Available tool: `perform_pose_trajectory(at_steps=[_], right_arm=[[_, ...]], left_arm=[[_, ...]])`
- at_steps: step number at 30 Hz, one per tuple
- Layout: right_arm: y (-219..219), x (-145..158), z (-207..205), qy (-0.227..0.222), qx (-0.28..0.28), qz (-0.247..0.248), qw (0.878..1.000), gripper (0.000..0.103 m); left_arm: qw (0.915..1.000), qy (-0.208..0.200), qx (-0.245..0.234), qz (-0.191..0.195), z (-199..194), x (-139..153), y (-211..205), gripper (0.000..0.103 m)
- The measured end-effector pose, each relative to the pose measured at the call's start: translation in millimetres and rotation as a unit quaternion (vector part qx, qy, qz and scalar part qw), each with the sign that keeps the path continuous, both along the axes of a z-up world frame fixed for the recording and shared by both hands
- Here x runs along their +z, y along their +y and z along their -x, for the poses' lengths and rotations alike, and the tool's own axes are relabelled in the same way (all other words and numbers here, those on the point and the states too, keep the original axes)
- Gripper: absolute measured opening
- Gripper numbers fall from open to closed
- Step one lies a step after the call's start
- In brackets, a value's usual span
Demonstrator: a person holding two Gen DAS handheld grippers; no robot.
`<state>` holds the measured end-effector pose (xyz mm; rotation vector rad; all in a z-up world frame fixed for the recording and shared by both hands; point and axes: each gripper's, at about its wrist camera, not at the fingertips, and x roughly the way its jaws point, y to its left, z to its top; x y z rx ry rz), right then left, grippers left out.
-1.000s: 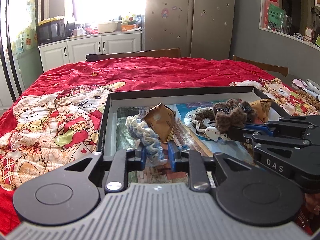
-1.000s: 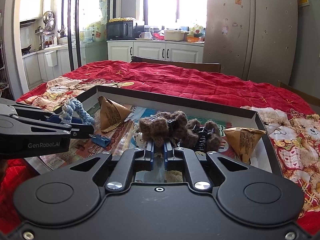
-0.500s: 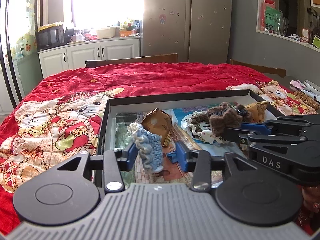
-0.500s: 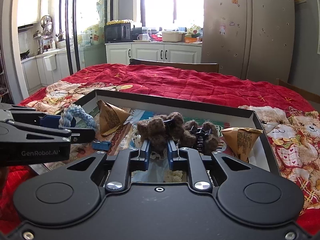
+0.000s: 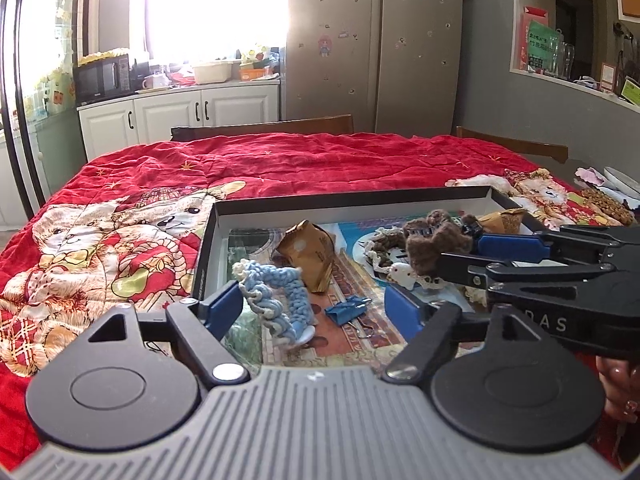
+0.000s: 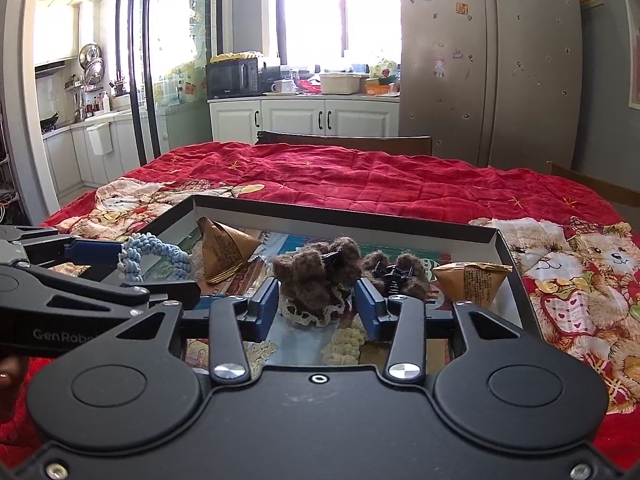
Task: Organize objects
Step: 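Lift both open grippers up and out of the tray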
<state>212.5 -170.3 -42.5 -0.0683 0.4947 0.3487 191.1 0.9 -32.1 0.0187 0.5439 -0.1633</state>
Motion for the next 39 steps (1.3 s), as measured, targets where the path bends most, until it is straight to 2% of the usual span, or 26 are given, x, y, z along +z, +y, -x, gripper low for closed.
perform_pose_trajectory(at_steps=[23,39], right_arm=[[-25,28,25,-0.022,-0.017,-0.025,0.999,0.044],[-56,49,64,-0.028,-0.025,-0.049,0.998,0.046]], left_arm=[[0.9999,-0.006,0.004,0.009,20,17,-1,0.092],[0.9992,-0.025,-0.024,0.017,48,37,-8,0.093]])
